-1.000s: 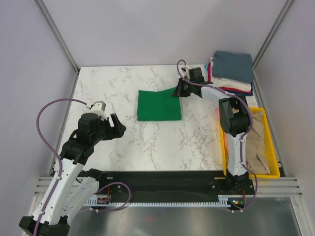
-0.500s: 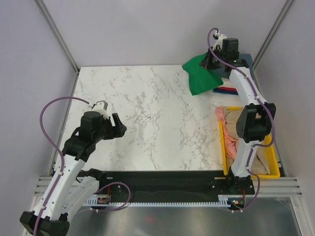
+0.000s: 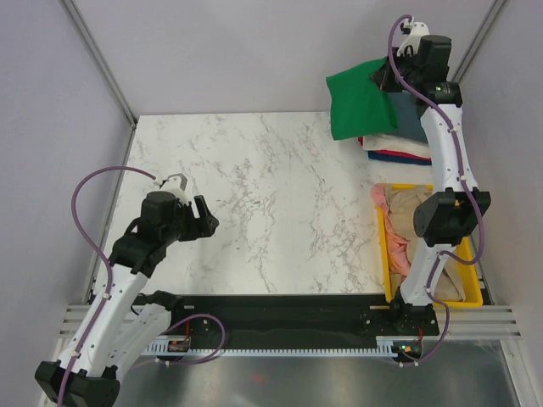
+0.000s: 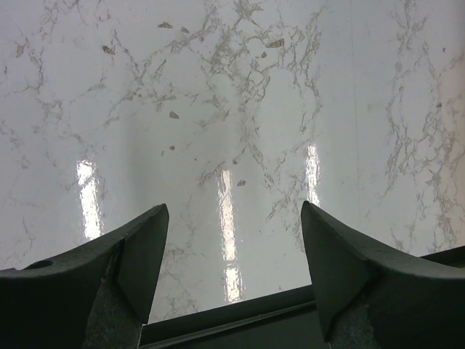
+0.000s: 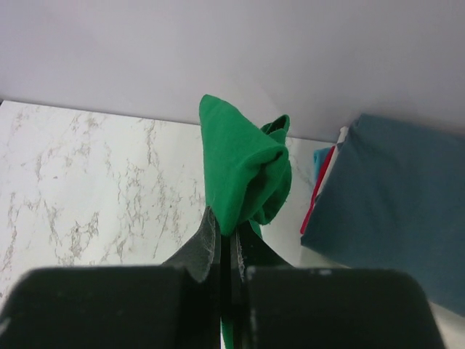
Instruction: Fold and stack the t-shirts
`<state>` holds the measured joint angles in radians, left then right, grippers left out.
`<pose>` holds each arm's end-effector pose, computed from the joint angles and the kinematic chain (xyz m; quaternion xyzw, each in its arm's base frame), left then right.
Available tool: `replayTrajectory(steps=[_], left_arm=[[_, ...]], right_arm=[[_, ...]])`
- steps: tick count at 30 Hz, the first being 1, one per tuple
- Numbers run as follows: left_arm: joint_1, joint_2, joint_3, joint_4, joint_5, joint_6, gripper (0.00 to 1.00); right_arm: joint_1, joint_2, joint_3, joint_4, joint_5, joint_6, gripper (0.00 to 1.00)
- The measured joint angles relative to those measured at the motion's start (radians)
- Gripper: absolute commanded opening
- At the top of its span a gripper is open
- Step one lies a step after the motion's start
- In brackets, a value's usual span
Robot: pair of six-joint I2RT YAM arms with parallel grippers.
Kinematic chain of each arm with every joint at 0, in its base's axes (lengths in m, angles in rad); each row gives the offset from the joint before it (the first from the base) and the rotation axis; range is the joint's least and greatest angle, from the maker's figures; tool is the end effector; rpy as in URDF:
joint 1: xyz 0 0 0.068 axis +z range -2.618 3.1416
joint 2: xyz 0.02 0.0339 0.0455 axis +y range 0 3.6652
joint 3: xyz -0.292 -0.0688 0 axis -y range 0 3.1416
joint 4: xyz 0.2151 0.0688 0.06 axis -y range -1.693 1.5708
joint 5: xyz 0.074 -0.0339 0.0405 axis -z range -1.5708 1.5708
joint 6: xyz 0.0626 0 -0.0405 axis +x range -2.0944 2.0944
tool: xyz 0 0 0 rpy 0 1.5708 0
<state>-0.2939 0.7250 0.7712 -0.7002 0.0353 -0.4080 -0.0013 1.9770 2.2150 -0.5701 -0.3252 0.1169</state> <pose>0.1161 -0.0374 0.2939 -0.0433 0.8956 -0.1670 0.4100 0.4563 0.0194 0.4473 -0.0464 0.8077 0.1647 0.5643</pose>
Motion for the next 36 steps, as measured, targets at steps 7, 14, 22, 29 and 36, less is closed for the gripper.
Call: replayTrajectory(steps=[7,14,22,29,36], left_arm=[[0.000,0.009,0.000,0.000,0.000,0.000,0.80],[0.000,0.017,-0.001,0.000,0.000,0.000,0.79],[0.000,0.031,-0.001,0.000,0.000,0.000,0.79],[0.000,0.048,-0.001,0.000,0.000,0.000,0.79],[0.000,0.062,-0.002,0.000,0.000,0.000,0.78]], right_arm=[[-0.060,0.000,0.065,-0.018,-0.018,-0.001,0.00],[-0.086,0.001,0.105,-0.021,-0.037,0.000,0.00],[-0.111,0.019,0.105,-0.019,-0.072,0.002,0.00],[-0.206,0.159,0.130,0.024,-0.142,0.035,0.00],[-0.327,0.398,0.193,0.089,-0.178,0.099,0.00]])
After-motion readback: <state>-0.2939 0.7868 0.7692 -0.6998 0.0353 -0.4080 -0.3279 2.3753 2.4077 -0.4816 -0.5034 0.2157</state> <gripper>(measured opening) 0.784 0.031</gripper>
